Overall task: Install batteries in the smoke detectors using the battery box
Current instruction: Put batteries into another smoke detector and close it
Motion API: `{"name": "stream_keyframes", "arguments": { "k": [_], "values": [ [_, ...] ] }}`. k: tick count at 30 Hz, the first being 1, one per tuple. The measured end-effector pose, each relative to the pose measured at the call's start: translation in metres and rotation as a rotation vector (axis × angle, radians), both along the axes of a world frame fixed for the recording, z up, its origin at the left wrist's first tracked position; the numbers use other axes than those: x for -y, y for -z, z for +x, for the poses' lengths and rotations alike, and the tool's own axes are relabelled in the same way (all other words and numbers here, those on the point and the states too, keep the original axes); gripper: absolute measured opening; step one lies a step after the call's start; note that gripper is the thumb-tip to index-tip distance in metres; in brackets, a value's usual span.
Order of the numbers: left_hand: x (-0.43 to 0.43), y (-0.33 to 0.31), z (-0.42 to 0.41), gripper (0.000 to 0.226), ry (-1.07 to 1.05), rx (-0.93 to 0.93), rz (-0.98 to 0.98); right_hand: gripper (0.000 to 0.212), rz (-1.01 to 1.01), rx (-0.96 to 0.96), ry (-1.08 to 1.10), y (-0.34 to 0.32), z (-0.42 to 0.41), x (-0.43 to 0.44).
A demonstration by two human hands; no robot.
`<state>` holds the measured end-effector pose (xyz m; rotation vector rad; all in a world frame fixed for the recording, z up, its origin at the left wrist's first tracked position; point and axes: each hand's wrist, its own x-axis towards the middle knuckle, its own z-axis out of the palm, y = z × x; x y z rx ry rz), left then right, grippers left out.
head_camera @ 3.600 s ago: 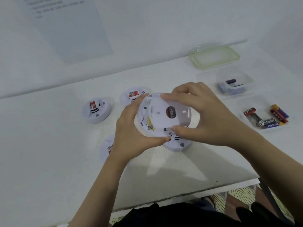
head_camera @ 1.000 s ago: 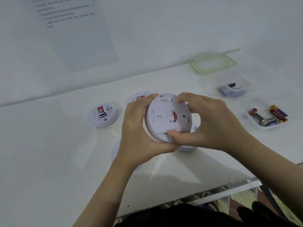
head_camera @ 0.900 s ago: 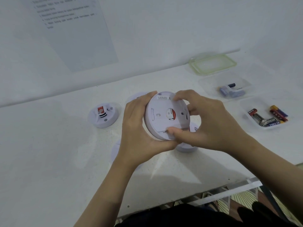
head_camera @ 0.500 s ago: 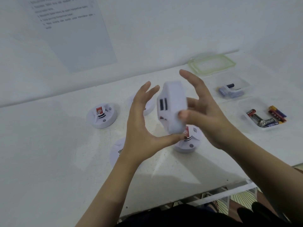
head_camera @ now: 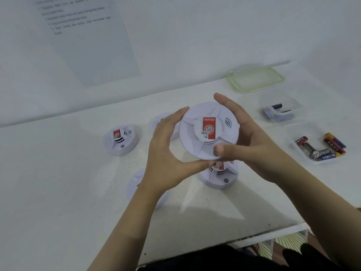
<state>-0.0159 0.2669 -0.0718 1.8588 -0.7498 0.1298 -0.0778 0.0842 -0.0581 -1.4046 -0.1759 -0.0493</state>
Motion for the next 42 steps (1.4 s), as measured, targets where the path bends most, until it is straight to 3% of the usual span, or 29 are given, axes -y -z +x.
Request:
{"name": "stream_keyframes", "arguments": {
  "k": [4,24,42],
  "values": [
    [0.007,0.0,0.002,0.091,-0.018,0.011,0.019,0.092,-0.085,-0.001,-0.005,0.002,0.003,0.011],
    [0.046,0.022,0.008,0.097,0.004,-0.372,-0.077,0.085,-0.006,-0.125,-0.083,0.031,0.029,0.047],
    [0.057,0.034,0.015,0.094,-0.057,-0.39,-0.073,0.086,-0.03,-0.16,-0.145,0.04,0.046,0.061]
  ]
}}
